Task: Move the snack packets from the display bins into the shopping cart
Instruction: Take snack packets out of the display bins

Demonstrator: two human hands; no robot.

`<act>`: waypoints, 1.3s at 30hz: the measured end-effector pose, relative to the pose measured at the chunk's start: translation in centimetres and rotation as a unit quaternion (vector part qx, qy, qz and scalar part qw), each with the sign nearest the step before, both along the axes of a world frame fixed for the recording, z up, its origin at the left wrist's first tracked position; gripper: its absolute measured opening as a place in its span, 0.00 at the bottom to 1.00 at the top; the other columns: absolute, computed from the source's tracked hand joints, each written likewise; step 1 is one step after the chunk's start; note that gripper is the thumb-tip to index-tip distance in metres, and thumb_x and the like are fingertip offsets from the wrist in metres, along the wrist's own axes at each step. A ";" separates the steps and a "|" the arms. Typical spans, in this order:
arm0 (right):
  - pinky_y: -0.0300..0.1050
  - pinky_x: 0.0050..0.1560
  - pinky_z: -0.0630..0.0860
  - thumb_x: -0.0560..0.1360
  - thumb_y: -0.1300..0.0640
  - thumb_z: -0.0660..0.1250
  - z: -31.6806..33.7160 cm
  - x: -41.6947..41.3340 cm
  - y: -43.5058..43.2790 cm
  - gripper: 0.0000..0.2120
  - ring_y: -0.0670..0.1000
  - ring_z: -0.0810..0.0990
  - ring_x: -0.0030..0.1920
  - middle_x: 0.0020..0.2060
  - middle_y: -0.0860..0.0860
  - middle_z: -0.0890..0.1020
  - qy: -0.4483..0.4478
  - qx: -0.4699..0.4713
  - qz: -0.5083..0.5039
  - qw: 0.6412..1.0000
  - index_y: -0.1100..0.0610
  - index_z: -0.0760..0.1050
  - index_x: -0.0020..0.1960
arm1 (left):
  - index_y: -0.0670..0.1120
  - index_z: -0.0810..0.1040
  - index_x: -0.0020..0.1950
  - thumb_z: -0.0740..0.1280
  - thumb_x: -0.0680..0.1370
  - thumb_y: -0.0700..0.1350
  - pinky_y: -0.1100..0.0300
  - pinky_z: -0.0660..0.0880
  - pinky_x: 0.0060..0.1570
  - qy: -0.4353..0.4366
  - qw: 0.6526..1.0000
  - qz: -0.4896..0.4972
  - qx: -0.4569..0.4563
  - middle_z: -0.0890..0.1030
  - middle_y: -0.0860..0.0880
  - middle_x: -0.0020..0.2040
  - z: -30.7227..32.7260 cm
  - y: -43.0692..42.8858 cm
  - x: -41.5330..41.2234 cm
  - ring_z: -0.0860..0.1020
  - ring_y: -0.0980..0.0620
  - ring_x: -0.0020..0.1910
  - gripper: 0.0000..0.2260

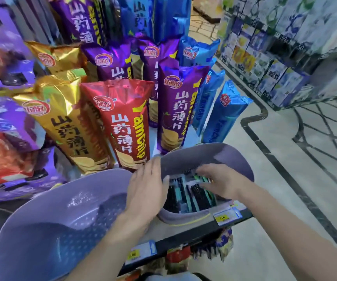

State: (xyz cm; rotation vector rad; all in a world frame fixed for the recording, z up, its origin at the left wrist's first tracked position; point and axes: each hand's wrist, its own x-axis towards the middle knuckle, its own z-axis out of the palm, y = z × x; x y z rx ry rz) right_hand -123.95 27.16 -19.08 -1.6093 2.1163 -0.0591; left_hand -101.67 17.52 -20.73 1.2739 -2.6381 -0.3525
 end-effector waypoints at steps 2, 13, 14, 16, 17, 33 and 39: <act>0.43 0.67 0.69 0.81 0.51 0.69 -1.5 -0.6 -2.1 0.23 0.51 0.76 0.69 0.71 0.49 0.77 0.013 0.041 0.042 0.998 0.53 0.73 0.74 | 0.45 0.63 0.83 0.58 0.86 0.55 0.49 0.70 0.70 -0.010 1.000 -0.009 0.006 0.70 0.45 0.79 -0.7 -0.3 0.0 0.73 0.44 0.73 0.27; 0.50 0.52 0.73 0.73 0.47 0.76 -5.6 -3.1 -5.6 0.14 0.56 0.73 0.54 0.49 0.48 0.76 0.044 0.139 0.172 0.974 0.48 0.72 0.46 | 0.44 0.69 0.79 0.58 0.82 0.50 0.49 0.70 0.70 0.024 0.999 0.010 0.039 0.75 0.46 0.75 -1.1 -0.5 -0.1 0.74 0.47 0.71 0.25; 0.49 0.50 0.72 0.73 0.46 0.77 -5.6 -3.4 -5.6 0.16 0.55 0.72 0.51 0.47 0.47 0.74 0.028 0.137 0.182 0.973 0.47 0.69 0.43 | 0.44 0.69 0.79 0.59 0.82 0.50 0.49 0.70 0.70 0.024 0.999 0.010 0.039 0.75 0.47 0.75 -1.2 -0.5 -0.1 0.74 0.47 0.71 0.25; 0.50 0.49 0.75 0.72 0.46 0.77 -5.5 -4.0 -5.5 0.15 0.55 0.75 0.49 0.46 0.47 0.77 0.003 0.131 0.193 0.972 0.49 0.71 0.45 | 0.44 0.69 0.79 0.63 0.83 0.48 0.49 0.69 0.70 0.027 0.999 0.010 0.037 0.74 0.46 0.76 -1.4 -0.5 0.0 0.73 0.47 0.72 0.24; 0.51 0.51 0.76 0.72 0.46 0.77 -5.5 -4.2 -5.4 0.15 0.56 0.77 0.50 0.48 0.48 0.79 -0.008 0.127 0.195 0.973 0.51 0.74 0.48 | 0.44 0.69 0.79 0.63 0.83 0.47 0.48 0.69 0.70 0.027 0.999 0.012 0.035 0.74 0.46 0.76 -1.4 -0.5 0.0 0.73 0.47 0.72 0.24; 0.40 0.48 0.77 0.80 0.62 0.71 1.7 -5.2 -3.9 0.09 0.46 0.82 0.45 0.46 0.44 0.85 -0.350 -0.049 0.091 0.931 0.49 0.82 0.55 | 0.58 0.70 0.76 0.60 0.80 0.68 0.70 0.62 0.67 0.190 0.975 0.007 0.112 0.68 0.71 0.71 0.4 0.6 -0.4 0.61 0.74 0.72 0.27; 0.43 0.49 0.78 0.81 0.59 0.70 4.0 -2.9 -4.8 0.10 0.49 0.84 0.49 0.53 0.54 0.85 -0.438 -0.095 0.110 0.887 0.54 0.81 0.62 | 0.60 0.80 0.63 0.76 0.79 0.51 0.57 0.84 0.56 0.284 0.810 0.025 0.512 0.87 0.54 0.59 3.0 0.6 -2.3 0.86 0.55 0.57 0.14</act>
